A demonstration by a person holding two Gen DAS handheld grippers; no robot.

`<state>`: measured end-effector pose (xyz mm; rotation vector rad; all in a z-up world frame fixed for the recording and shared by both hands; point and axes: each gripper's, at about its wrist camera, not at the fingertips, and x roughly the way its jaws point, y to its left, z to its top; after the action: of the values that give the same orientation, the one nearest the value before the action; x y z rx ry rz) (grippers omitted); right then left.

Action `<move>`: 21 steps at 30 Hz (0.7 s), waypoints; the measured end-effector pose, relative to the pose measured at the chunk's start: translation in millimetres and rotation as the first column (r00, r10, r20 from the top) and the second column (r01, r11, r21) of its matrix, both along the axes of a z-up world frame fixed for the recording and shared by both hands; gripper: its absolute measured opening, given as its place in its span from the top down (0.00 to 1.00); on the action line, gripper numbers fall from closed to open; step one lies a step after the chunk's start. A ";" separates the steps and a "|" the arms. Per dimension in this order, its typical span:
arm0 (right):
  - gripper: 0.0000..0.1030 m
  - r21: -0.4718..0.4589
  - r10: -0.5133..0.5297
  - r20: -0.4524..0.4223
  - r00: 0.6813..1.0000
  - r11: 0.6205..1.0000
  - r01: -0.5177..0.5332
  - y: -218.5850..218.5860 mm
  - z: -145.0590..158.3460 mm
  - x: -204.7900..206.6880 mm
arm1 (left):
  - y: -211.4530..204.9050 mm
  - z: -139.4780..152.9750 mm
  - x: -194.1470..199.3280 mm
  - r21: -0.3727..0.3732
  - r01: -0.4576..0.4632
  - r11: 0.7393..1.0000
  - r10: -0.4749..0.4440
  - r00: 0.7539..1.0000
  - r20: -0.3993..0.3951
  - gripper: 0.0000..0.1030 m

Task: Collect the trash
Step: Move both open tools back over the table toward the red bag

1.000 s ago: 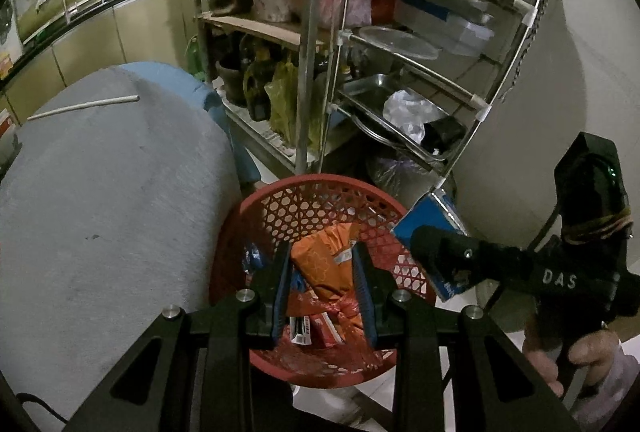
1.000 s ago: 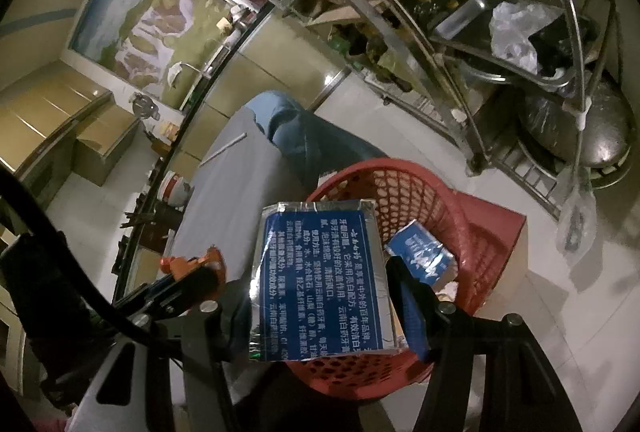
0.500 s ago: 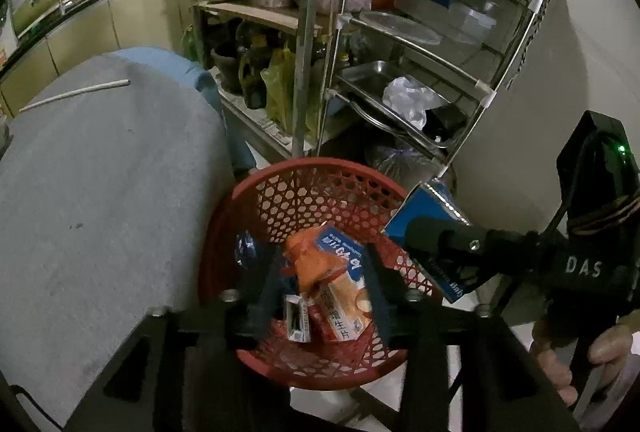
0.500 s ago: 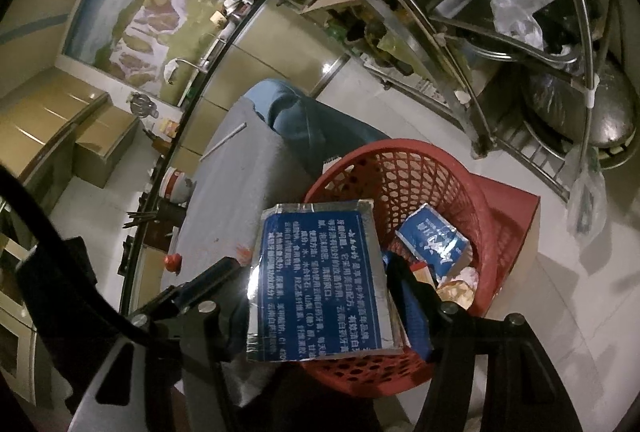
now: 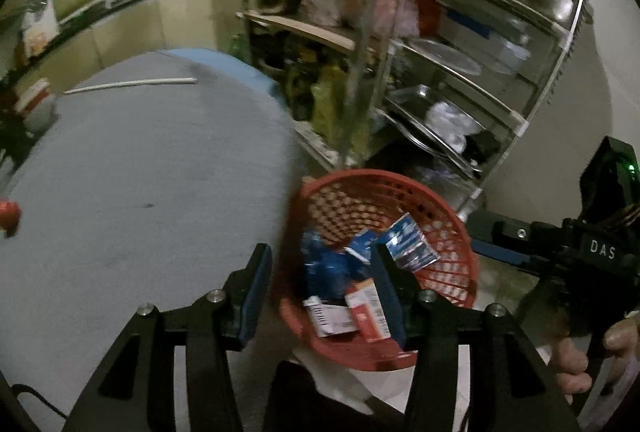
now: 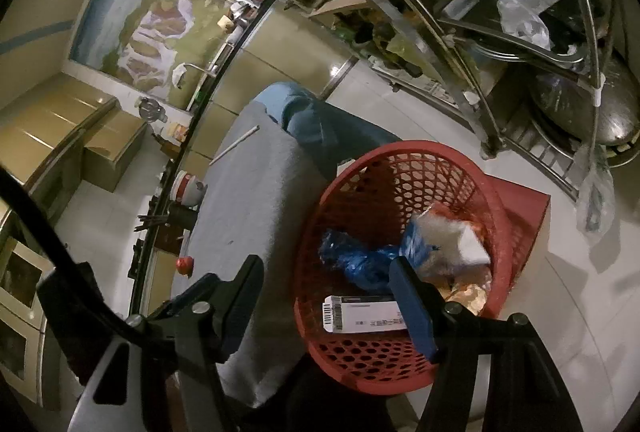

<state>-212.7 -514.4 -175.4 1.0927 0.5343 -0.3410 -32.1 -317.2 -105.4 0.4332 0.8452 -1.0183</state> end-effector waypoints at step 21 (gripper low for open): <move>0.33 -0.088 0.154 -0.058 0.986 0.983 -0.159 56.4 17.2 50.6 | 102.6 18.0 39.5 -0.017 -0.285 0.959 0.285 0.953 0.105 0.34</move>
<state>-162.0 -458.0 -158.1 0.9486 0.6400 -0.2536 7.4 -214.6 -87.4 0.3485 0.7850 -0.7228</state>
